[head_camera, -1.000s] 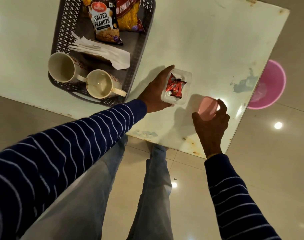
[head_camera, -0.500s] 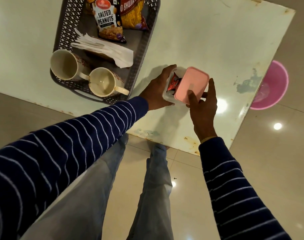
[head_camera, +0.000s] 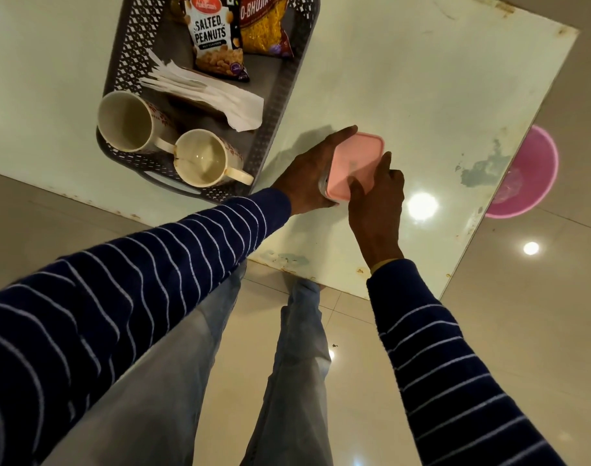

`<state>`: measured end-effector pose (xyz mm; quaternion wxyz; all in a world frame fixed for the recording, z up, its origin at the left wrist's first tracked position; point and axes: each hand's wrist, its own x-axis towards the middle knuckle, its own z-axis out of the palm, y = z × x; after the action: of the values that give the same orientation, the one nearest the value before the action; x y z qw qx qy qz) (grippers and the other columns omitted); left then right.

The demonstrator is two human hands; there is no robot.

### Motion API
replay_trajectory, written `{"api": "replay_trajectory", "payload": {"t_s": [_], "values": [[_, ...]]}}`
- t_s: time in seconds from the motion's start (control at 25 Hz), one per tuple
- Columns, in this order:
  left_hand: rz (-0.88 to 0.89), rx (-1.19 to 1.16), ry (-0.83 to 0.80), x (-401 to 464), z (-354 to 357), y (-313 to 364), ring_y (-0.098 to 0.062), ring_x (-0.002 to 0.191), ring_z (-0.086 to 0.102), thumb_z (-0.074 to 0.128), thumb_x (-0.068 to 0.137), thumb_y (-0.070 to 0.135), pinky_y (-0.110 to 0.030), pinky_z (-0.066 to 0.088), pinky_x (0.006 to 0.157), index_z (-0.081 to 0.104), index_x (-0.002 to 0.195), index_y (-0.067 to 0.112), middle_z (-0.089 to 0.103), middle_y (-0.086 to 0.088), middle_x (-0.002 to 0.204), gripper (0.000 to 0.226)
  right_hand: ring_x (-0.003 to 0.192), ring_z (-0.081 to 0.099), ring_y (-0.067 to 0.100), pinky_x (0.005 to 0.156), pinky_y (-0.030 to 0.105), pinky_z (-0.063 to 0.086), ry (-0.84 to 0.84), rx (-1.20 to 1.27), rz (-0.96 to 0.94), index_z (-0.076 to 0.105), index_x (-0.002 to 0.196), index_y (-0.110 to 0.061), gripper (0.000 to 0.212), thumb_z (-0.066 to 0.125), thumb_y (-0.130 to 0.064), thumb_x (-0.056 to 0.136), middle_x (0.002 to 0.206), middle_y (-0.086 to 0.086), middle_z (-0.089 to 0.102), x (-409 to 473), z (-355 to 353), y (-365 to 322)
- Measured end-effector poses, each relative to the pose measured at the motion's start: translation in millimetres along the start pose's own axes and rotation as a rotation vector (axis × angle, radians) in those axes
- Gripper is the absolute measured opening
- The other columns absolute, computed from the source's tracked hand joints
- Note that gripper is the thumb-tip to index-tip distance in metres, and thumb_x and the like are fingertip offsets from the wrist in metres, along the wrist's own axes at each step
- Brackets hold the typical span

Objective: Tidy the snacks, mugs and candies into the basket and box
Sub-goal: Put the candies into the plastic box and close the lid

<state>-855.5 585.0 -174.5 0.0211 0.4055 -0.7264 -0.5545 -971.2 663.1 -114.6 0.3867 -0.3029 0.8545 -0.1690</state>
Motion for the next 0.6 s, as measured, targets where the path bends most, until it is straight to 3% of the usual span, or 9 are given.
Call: {"api": "replay_trajectory", "payload": {"t_s": [0.24, 0.36, 0.48, 0.56, 0.6], "values": [[-0.005, 0.015, -0.027, 1.9, -0.3, -1.2, -0.007, 0.134, 0.029, 0.089, 0.066, 0.033, -0.024, 0.034, 0.105, 0.012, 0.153, 0.031, 0.025, 0.002, 0.157, 0.116, 0.129, 0.049, 0.032, 0.101, 0.04, 0.045, -0.013, -0.103, 0.076, 0.008, 0.156, -0.007, 0.068, 0.045, -0.028, 0.103, 0.148, 0.015, 0.036, -10.2, 2.7, -12.5], [0.02, 0.162, -0.026, 2.2, -2.5, 0.3, -0.018, 0.143, 0.027, 0.089, 0.066, 0.033, -0.037, 0.036, 0.11, 0.007, 0.154, 0.03, 0.024, -0.001, 0.158, 0.12, 0.125, 0.053, 0.032, 0.1, 0.04, 0.047, 0.008, -0.202, 0.083, 0.019, 0.154, -0.004, 0.058, 0.042, -0.021, 0.103, 0.142, 0.016, 0.048, -19.0, 3.2, -12.2], [0.038, 0.275, -0.029, 3.2, -3.5, 4.8, -0.027, 0.145, 0.025, 0.091, 0.063, 0.029, -0.043, 0.043, 0.104, 0.002, 0.155, 0.029, 0.022, -0.007, 0.158, 0.128, 0.102, 0.064, 0.028, 0.085, 0.035, 0.055, 0.063, -0.207, 0.049, 0.047, 0.136, 0.001, 0.038, 0.041, -0.01, 0.1, 0.118, 0.014, 0.064, -19.2, 2.7, -6.2], [0.043, 0.31, -0.059, 3.4, -3.6, 6.9, -0.029, 0.145, 0.023, 0.092, 0.061, 0.03, -0.045, 0.043, 0.103, -0.002, 0.155, 0.027, 0.018, -0.008, 0.158, 0.133, 0.071, 0.058, 0.015, 0.063, 0.023, 0.047, 0.114, -0.041, 0.066, 0.06, 0.11, -0.001, 0.023, 0.04, -0.004, 0.1, 0.088, 0.006, 0.065, -15.8, 4.3, 0.5], [0.042, 0.306, -0.082, 3.2, -4.7, 7.6, -0.029, 0.145, 0.021, 0.092, 0.059, 0.032, -0.045, 0.04, 0.105, -0.003, 0.155, 0.025, 0.016, -0.007, 0.158, 0.136, 0.061, 0.049, 0.011, 0.06, 0.021, 0.04, 0.129, 0.051, 0.077, 0.062, 0.099, -0.004, 0.021, 0.041, 0.0, 0.099, 0.075, 0.003, 0.06, -15.0, 4.8, 3.4]]}}
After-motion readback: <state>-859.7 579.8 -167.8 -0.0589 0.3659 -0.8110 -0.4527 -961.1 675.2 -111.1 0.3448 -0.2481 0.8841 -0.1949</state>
